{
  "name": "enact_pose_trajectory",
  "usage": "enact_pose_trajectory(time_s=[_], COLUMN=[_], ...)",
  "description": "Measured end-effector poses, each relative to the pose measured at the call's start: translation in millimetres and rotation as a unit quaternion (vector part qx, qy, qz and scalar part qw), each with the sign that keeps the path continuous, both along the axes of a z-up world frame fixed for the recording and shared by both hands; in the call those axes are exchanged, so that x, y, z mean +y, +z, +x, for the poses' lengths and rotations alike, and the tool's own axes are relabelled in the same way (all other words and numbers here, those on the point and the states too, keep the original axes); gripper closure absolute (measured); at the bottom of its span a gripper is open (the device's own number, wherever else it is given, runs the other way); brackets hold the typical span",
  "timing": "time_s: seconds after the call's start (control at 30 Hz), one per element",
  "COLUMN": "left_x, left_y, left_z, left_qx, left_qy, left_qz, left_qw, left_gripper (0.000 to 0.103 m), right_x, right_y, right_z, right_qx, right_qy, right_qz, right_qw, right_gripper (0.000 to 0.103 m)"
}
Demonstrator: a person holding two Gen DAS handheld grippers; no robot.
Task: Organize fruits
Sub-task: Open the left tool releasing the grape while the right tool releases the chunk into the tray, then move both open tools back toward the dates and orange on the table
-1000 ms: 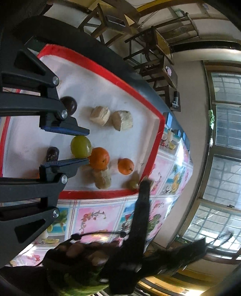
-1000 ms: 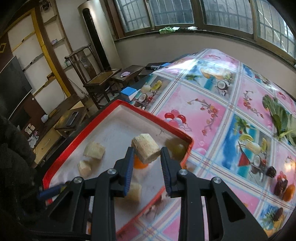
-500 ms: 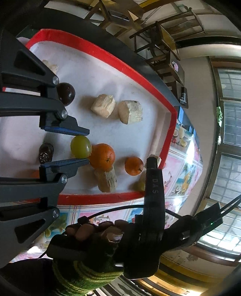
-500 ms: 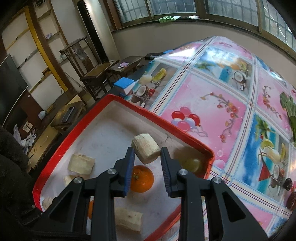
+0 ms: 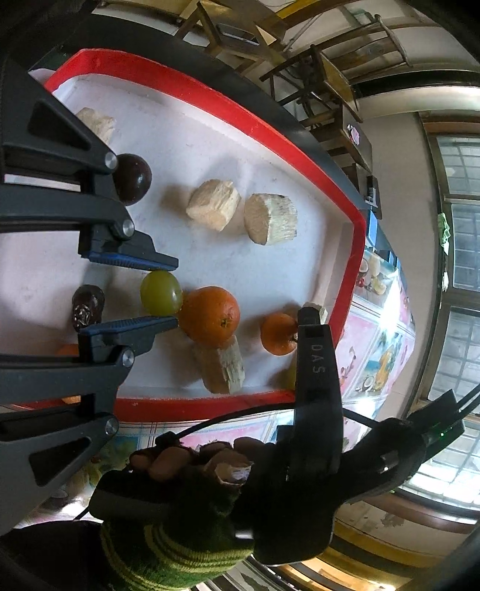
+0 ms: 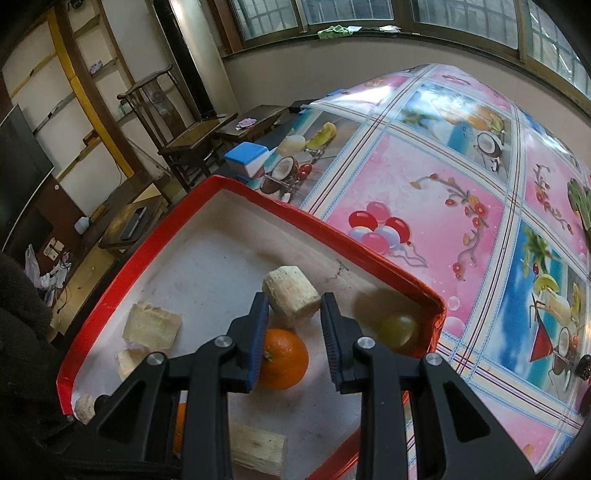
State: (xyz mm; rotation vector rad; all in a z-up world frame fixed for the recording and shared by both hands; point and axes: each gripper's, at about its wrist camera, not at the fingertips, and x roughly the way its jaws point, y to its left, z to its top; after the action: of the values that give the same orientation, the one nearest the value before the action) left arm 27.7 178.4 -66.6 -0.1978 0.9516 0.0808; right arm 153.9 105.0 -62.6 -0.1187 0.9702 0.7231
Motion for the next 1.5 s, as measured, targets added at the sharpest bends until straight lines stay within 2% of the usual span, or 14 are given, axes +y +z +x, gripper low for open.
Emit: enact_pose_trajectory(time_s=[0.53, 0.67, 0.73, 0.87, 0.97, 1.2, 1.5], left_x=[-3, -1, 0, -6, -10, -24, -61], left_y=[-4, -2, -1, 4, 9, 23, 40], left_z=[6, 5, 3, -1, -4, -11, -12], left_qx=[0.007, 0.008, 0.007, -0.001, -0.006, -0.024, -0.048], left_qy=[0.006, 0.014, 0.018, 0.019, 0.016, 0.009, -0.026], left_qz=[0.007, 0.001, -0.005, -0.001, 0.006, 0.014, 0.013], left_qw=[0.9999, 0.9999, 0.9998, 0.9998, 0.9998, 0.9996, 0.9984], left_gripper=[0.078, 0.066, 0.056, 0.052, 0.05, 0.05, 0.049], right_x=[2, 2, 1, -2, -7, -37, -116], right_y=[-2, -1, 1, 6, 13, 33, 40], right_z=[0, -1, -2, -5, -7, -20, -34], right_qx=[0.009, 0.01, 0.008, 0.005, -0.002, -0.02, -0.028], right_qy=[0.002, 0.001, 0.002, 0.003, 0.003, -0.01, -0.059], right_qz=[0.003, 0.002, 0.004, 0.011, 0.016, 0.031, 0.042], right_qw=[1.0, 1.0, 1.0, 1.0, 1.0, 0.999, 0.997], right_gripper=[0.072, 0.072, 0.072, 0.07, 0.061, 0.061, 0.061])
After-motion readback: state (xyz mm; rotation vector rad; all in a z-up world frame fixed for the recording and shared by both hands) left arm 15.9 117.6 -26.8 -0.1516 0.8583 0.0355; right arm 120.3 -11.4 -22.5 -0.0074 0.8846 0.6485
